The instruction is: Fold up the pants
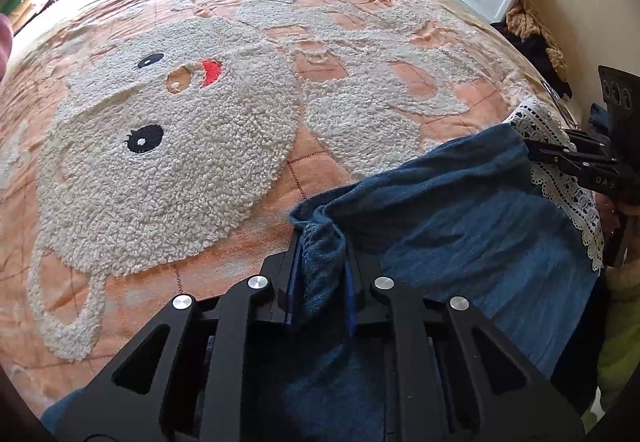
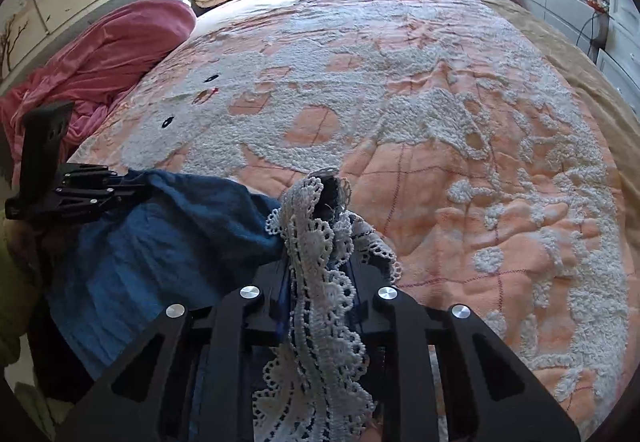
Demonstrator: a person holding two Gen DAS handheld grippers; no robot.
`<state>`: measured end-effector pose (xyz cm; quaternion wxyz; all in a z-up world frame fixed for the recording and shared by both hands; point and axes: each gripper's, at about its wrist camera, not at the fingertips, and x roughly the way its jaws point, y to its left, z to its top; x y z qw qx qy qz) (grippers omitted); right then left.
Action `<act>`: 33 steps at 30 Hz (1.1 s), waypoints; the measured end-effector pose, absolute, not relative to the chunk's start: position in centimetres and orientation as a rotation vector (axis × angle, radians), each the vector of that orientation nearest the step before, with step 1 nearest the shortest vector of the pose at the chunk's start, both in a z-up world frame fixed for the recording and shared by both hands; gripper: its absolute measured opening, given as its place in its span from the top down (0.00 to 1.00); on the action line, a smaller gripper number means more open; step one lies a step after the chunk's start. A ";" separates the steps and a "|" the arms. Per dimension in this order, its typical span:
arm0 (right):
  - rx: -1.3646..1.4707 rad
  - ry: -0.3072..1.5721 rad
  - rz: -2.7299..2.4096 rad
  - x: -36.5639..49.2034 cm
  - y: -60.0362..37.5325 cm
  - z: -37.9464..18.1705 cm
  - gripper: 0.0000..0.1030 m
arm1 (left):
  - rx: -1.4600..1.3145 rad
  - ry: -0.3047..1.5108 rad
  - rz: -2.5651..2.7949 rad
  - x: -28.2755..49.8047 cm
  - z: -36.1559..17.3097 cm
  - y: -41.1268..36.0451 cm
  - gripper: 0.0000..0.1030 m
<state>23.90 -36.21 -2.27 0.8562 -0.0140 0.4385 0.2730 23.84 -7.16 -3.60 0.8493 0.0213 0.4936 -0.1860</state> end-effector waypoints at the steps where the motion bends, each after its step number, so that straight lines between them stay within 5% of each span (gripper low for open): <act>1: -0.030 0.901 0.573 23.7 -36.1 -1.8 0.83 | 0.039 1.032 -0.383 23.8 -3.4 -7.1 0.93; 10: -0.033 0.667 0.437 23.5 -38.2 3.5 0.86 | 0.049 0.864 -0.294 24.7 0.8 -7.9 0.94; 17: -0.125 0.848 0.338 27.1 -37.7 -1.4 0.85 | 0.123 0.938 -0.247 27.4 -3.5 -9.9 0.91; 20: -0.128 0.891 0.323 27.9 -37.8 -3.0 0.79 | 0.089 0.938 -0.237 27.5 -3.9 -9.0 0.79; 24: -0.070 0.882 0.280 28.0 -39.3 -2.4 0.52 | 0.049 0.943 -0.196 27.2 -3.6 -6.7 0.59; 33: -0.090 0.868 0.235 27.4 -39.8 -2.0 0.31 | 0.034 0.935 -0.125 26.0 -3.4 -3.5 0.43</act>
